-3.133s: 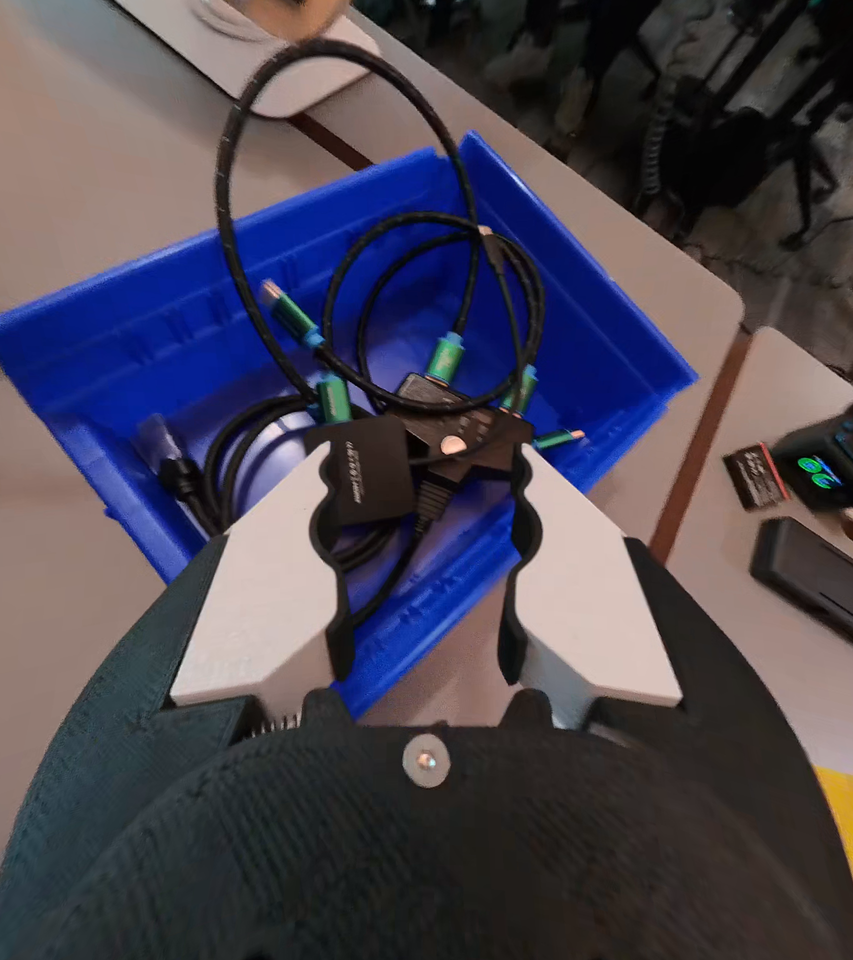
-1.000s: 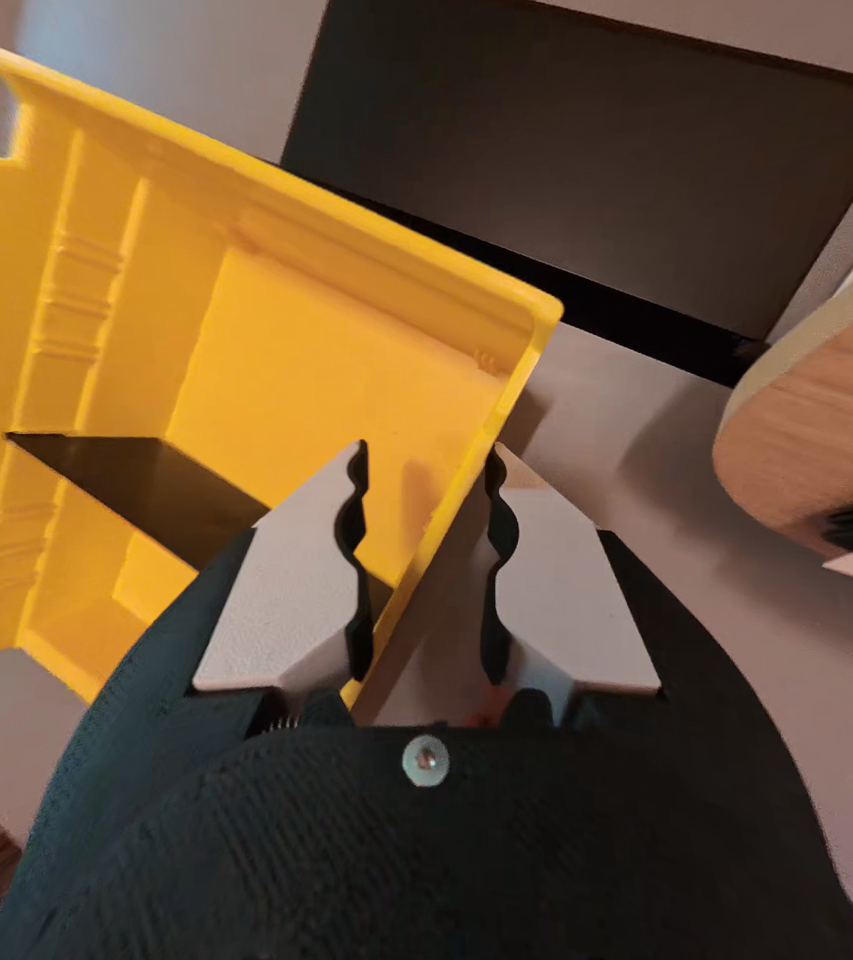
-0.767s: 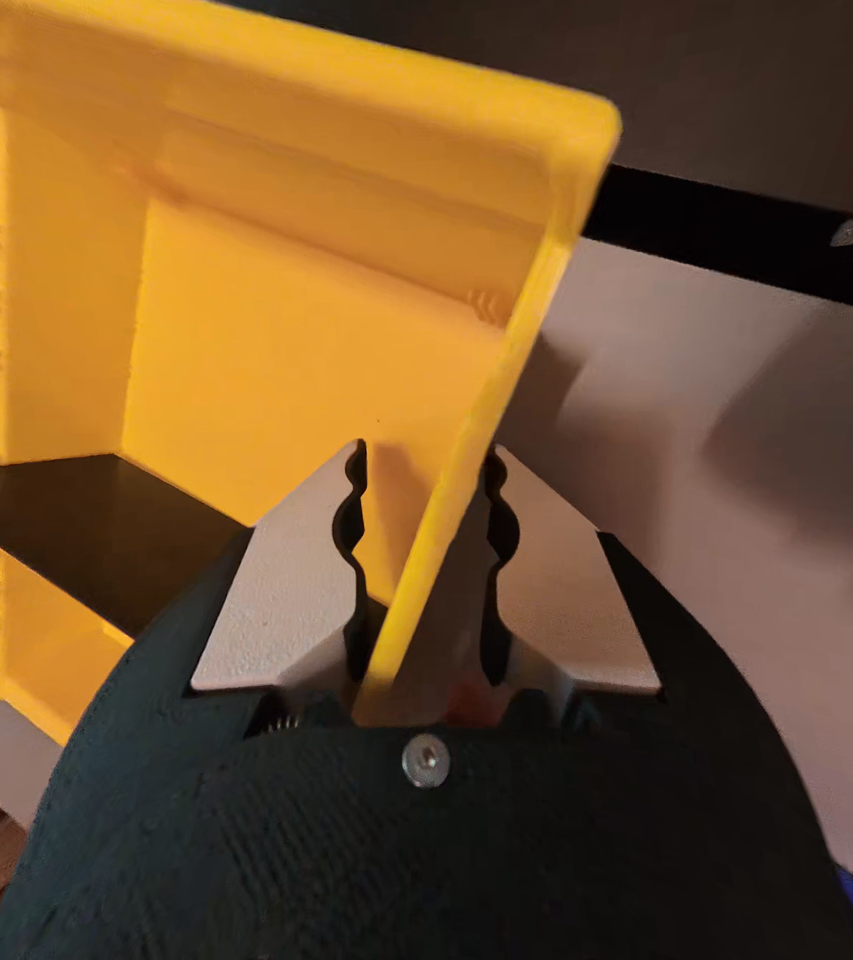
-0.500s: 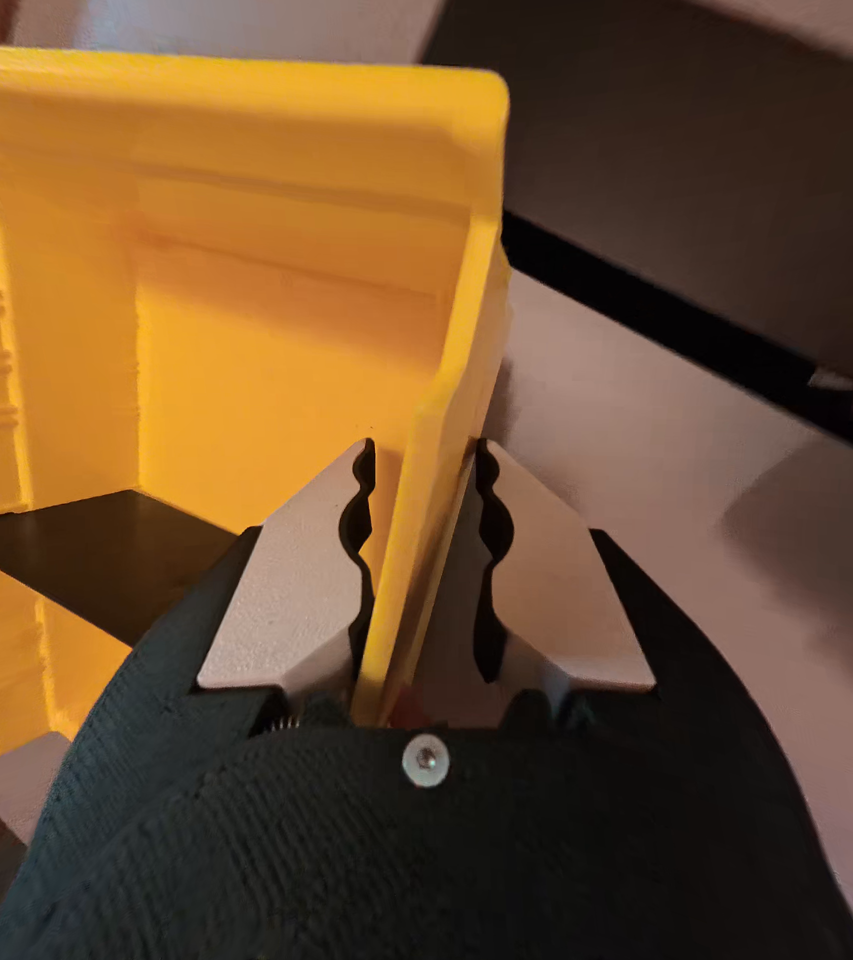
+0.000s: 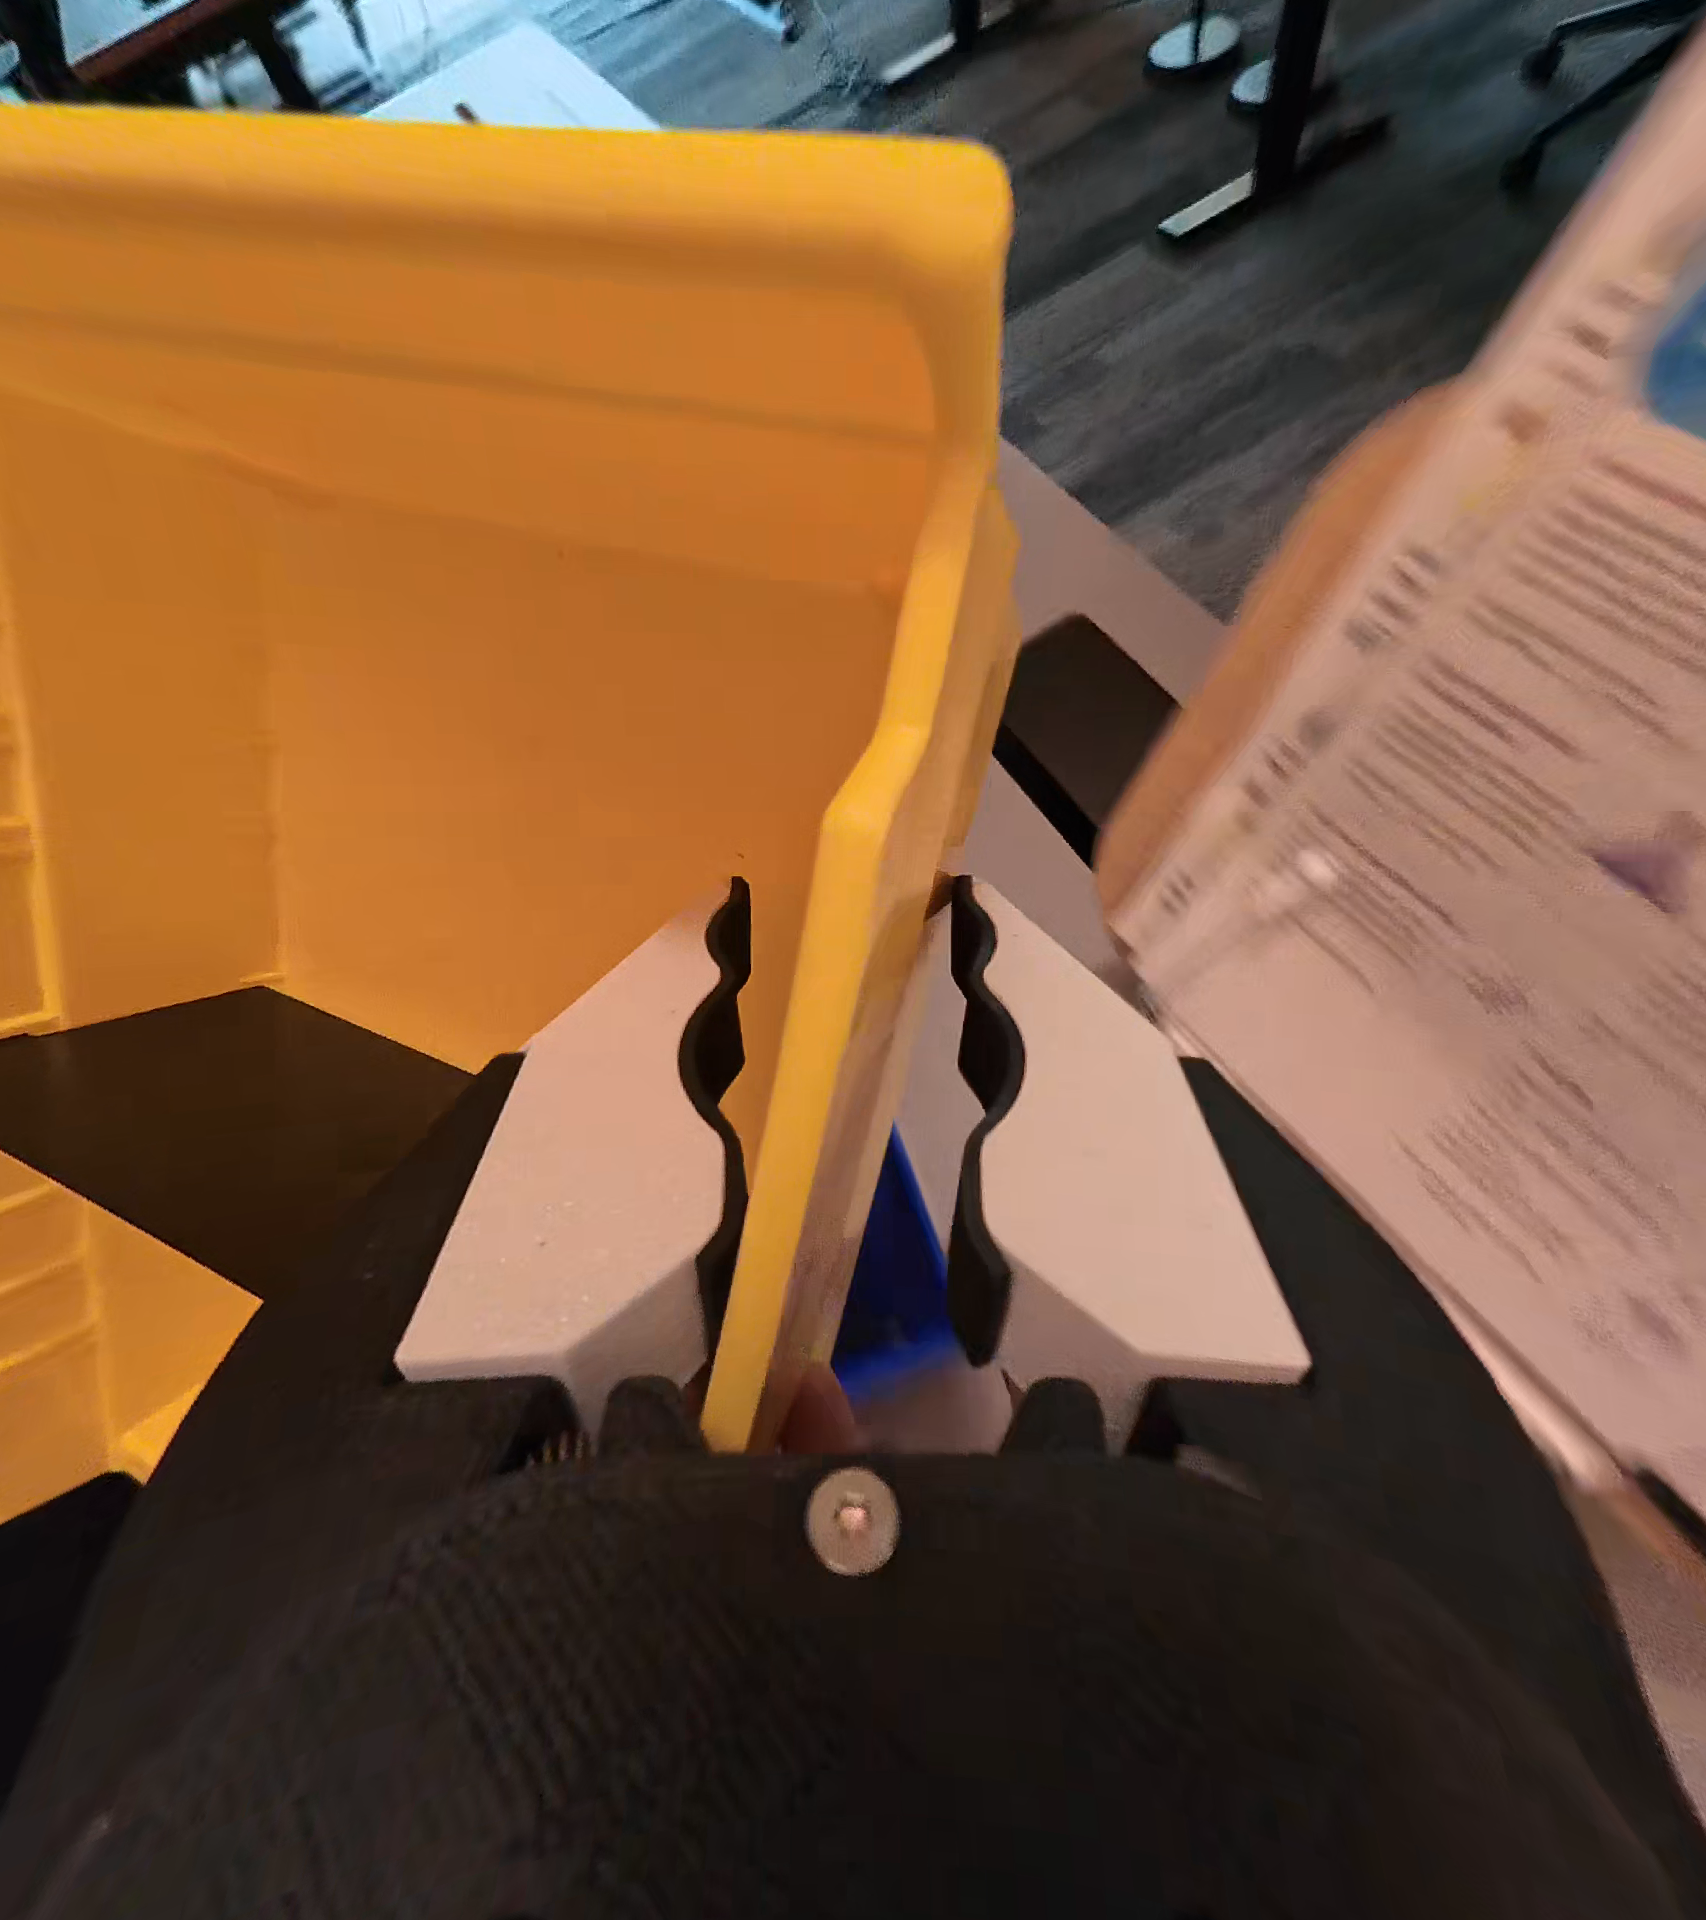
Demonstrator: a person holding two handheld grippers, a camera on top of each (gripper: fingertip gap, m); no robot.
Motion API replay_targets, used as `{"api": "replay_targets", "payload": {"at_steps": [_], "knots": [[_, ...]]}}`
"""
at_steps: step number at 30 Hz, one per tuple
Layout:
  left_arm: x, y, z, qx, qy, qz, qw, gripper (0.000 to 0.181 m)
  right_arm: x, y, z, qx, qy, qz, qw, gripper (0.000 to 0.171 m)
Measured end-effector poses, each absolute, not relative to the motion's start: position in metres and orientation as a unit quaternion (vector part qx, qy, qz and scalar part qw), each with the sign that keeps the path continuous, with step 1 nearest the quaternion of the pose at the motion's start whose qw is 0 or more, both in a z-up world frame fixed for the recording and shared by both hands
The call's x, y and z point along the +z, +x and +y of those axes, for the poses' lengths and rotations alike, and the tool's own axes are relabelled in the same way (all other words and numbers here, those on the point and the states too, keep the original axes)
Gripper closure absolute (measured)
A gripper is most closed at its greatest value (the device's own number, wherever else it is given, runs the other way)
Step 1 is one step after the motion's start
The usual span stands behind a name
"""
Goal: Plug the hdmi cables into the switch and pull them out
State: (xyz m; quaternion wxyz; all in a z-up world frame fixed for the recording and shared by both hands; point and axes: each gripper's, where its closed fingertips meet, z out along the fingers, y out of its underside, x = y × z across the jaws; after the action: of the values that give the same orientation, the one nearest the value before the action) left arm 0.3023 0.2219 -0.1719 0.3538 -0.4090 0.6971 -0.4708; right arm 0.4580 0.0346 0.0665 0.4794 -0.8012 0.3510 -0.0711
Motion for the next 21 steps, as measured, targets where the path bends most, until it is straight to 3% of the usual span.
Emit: {"api": "replay_targets", "payload": {"at_steps": [3, 12, 16, 21], "knots": [[-0.172, 0.31, 0.267, -0.457, -0.427, 0.688, 0.369, 0.18, 0.037, 0.427, -0.077, -0.083, -0.772, 0.406, 0.483, 0.133], [-0.172, 0.362, 0.375, -0.447, -0.493, 0.653, 0.362, 0.181, -0.141, 0.321, -0.359, -0.03, -0.658, 0.638, 0.398, 0.13], [-0.173, 0.39, 0.385, -0.439, -0.498, 0.651, 0.368, 0.181, -0.174, 0.317, -0.437, -0.046, -0.631, 0.687, 0.357, 0.129], [-0.173, 0.419, 0.381, -0.447, -0.503, 0.641, 0.369, 0.181, -0.202, 0.339, -0.477, -0.017, -0.649, 0.693, 0.312, 0.129]]}}
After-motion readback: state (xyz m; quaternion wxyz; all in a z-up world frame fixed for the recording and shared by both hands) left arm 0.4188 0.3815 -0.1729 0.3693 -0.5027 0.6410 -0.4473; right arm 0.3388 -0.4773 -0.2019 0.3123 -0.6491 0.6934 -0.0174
